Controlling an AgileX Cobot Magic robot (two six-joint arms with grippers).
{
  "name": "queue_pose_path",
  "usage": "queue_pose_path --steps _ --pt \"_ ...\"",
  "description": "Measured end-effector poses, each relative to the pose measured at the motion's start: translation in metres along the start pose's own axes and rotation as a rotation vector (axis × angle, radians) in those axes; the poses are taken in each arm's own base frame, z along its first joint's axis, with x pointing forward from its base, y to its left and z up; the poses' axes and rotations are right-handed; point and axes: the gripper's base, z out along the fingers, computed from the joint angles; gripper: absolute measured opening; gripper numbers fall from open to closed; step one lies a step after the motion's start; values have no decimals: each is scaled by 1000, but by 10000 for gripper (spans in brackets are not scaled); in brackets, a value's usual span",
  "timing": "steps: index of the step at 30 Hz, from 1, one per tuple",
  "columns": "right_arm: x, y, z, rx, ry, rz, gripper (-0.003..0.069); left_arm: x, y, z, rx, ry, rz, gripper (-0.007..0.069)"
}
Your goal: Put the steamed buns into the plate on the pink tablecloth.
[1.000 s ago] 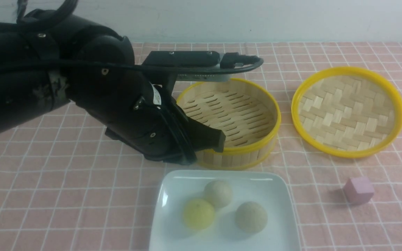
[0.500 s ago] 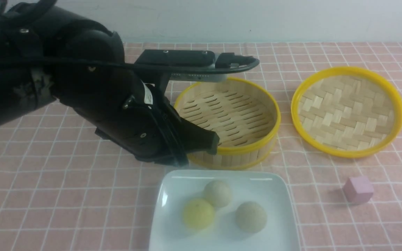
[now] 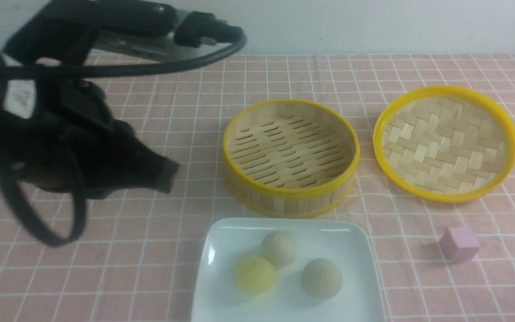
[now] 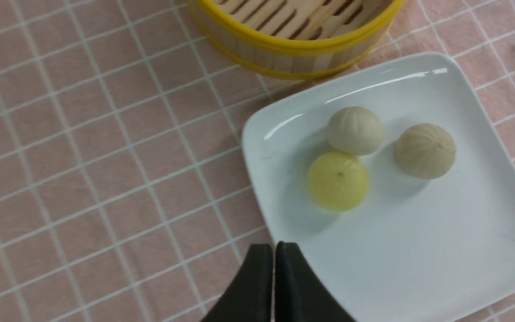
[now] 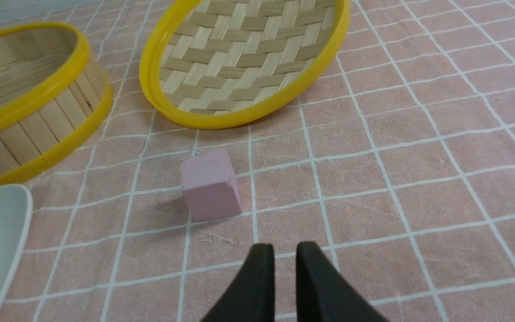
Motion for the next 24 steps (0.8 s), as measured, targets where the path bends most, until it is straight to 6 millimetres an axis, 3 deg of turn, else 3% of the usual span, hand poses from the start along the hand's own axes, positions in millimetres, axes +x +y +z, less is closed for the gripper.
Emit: queue_pose_path --steps 5,9,11,15,19,20,24 --pt "0 0 0 0 0 0 71 21 19 -29 -86 -39 20 34" --pt "0 0 0 0 -1 -3 78 55 33 -53 -103 -70 -8 38" --pt "0 0 0 0 -1 -11 80 62 36 -60 -97 -93 -26 38" --pt "0 0 0 3 -3 -107 85 103 51 -87 -67 -214 -146 41" --pt "0 0 0 4 0 -176 93 141 61 -91 -36 -287 -258 41" --pt "0 0 0 4 0 -178 93 143 62 -90 -34 -290 -258 41" --pt "0 0 0 4 1 -186 99 170 63 -70 23 -378 -328 41"
